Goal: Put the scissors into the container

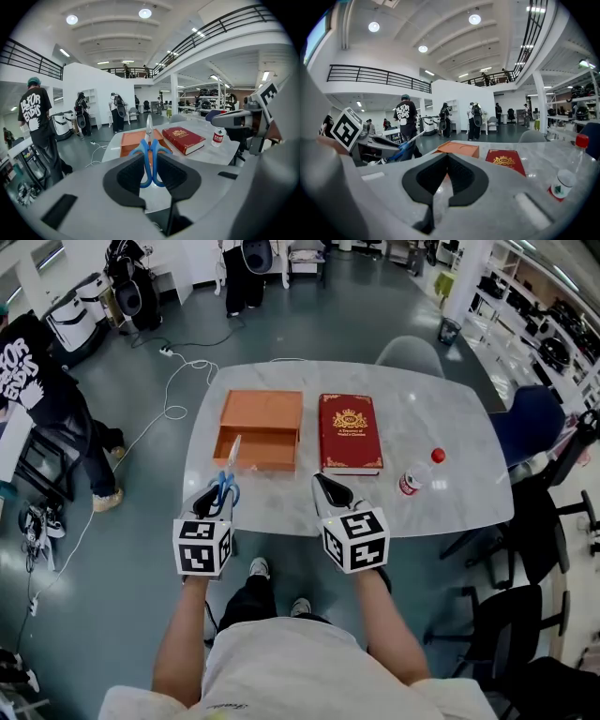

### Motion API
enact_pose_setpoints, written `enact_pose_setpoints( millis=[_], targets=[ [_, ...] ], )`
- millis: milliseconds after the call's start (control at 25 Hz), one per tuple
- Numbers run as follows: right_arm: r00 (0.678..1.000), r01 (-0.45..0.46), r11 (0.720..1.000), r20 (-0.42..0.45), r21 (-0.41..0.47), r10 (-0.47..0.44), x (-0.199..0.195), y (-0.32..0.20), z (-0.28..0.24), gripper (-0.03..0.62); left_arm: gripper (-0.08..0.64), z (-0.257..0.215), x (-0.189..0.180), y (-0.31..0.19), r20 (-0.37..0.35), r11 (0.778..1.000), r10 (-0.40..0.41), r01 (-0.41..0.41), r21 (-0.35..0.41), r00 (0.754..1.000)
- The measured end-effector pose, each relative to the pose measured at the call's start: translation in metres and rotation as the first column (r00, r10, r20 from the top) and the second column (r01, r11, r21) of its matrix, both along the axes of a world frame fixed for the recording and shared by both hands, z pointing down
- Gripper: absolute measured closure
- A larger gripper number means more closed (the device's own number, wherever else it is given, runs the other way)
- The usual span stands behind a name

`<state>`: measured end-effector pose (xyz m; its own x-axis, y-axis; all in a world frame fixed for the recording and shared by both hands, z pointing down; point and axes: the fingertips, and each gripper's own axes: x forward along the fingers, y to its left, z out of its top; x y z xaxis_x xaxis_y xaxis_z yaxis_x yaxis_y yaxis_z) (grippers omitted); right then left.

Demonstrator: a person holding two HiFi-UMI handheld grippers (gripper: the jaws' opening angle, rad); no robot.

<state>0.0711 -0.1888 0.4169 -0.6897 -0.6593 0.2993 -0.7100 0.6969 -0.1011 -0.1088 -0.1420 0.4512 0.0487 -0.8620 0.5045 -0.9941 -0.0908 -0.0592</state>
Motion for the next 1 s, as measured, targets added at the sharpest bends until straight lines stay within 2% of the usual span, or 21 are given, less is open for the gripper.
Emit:
enact_pose_setpoints(
  millis=[360, 680, 880, 1000],
  targets=[
    [1.0, -0.028, 1.0, -0.006, 0.006, 0.028, -0.025, -0.049, 0.002, 0.589, 0.476, 0.008, -0.023, -0.054, -0.003, 0.999, 0.041, -0.041, -0.008, 0.999],
    [0.997, -0.065, 0.998, -0.033, -0.001, 0.065, -0.059, -0.094, 0.003, 0.589, 0.476, 0.019, -0.05, -0.108, 0.002, 0.991, 0.131, -0.131, -0.042, 0.991],
    [0.994, -0.097, 0.995, -0.046, -0.019, 0.096, -0.077, -0.12, 0.013, 0.589, 0.476, 0.037, -0.058, -0.138, 0.021, 0.965, 0.251, -0.248, -0.081, 0.968],
    [0.992, -0.114, 0.993, -0.052, -0.029, 0.112, -0.086, -0.131, 0.018, 0.589, 0.476, 0.049, -0.058, -0.15, 0.039, 0.933, 0.347, -0.341, -0.114, 0.937]
  ],
)
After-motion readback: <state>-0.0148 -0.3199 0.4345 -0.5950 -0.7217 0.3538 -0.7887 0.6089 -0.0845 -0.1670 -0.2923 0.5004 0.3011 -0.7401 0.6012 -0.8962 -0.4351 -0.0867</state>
